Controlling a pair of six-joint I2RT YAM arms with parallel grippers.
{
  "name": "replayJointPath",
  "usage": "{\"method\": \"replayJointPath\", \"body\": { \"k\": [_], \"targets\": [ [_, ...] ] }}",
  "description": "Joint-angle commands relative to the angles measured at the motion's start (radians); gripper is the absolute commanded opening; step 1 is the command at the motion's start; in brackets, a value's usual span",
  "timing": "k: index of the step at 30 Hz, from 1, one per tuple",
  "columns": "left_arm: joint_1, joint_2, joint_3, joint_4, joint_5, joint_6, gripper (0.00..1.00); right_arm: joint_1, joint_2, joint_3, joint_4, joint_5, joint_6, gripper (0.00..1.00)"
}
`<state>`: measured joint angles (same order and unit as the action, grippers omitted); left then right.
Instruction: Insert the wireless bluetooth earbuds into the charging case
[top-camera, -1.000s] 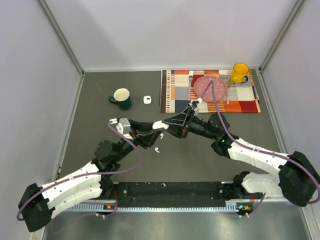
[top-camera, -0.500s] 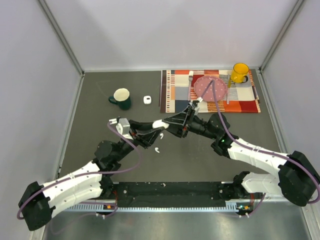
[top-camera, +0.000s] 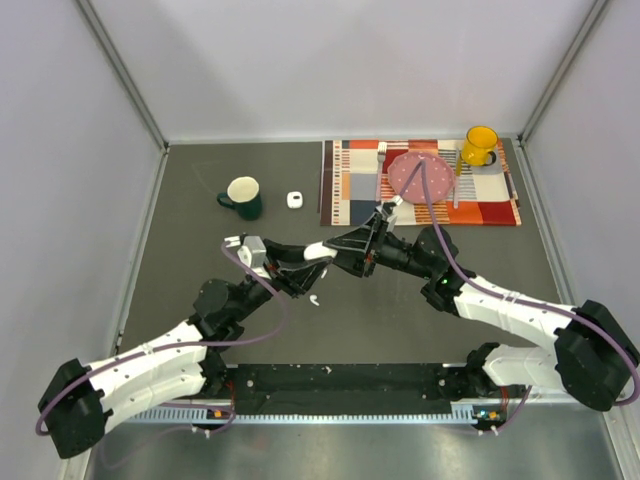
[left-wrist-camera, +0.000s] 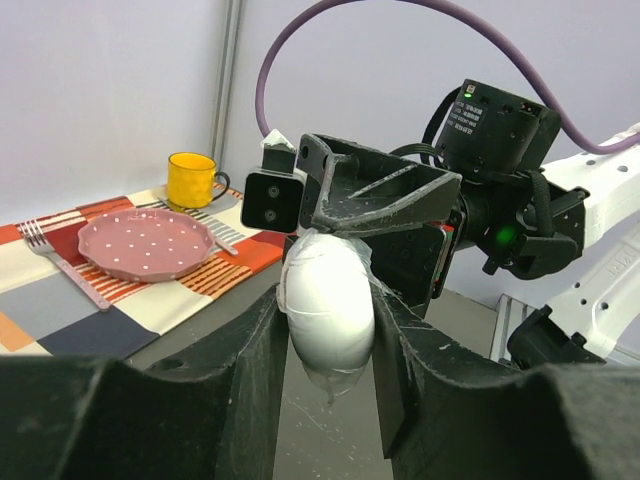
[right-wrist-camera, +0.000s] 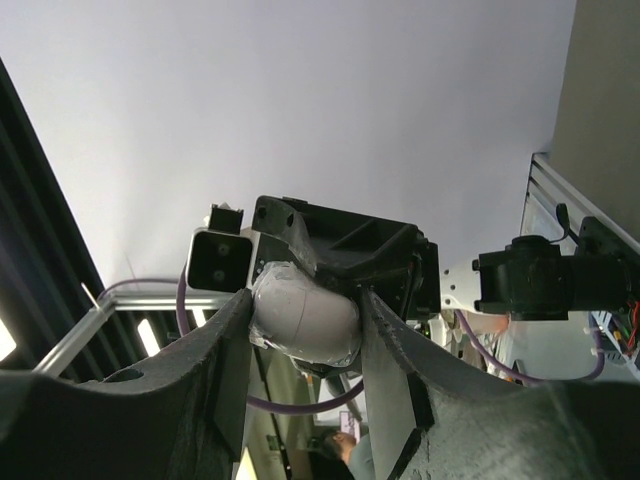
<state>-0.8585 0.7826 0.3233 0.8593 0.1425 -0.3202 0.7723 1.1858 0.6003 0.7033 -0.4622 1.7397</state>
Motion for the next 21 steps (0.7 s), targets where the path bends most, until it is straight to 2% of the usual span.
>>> {"method": "replayJointPath", "body": {
  "k": [1, 5, 12, 16, 20, 21],
  "targets": [
    [-0.001, -0.017, 0.014, 0.037, 0.005, -0.005, 0.43, 0.013, -0.005, 0.012, 0.032, -0.012, -0.009, 0.11],
    [-0.001, -0.017, 0.016, 0.037, 0.003, -0.005, 0.43, 0.013, -0.009, 0.013, 0.022, -0.009, -0.017, 0.11],
    [-0.001, -0.006, 0.010, 0.055, 0.002, -0.014, 0.38, 0.013, -0.014, 0.010, 0.021, -0.006, -0.017, 0.11],
    [-0.001, -0.008, 0.010, 0.053, 0.002, -0.014, 0.28, 0.013, -0.012, 0.010, 0.019, -0.006, -0.017, 0.11],
    [-0.001, -0.009, 0.010, 0.047, 0.012, -0.013, 0.12, 0.013, -0.014, 0.013, 0.019, -0.007, -0.019, 0.11],
    [-0.002, -0.009, 0.008, 0.047, 0.014, -0.013, 0.12, 0.013, -0.012, 0.013, 0.019, -0.007, -0.020, 0.11]
  ]
}}
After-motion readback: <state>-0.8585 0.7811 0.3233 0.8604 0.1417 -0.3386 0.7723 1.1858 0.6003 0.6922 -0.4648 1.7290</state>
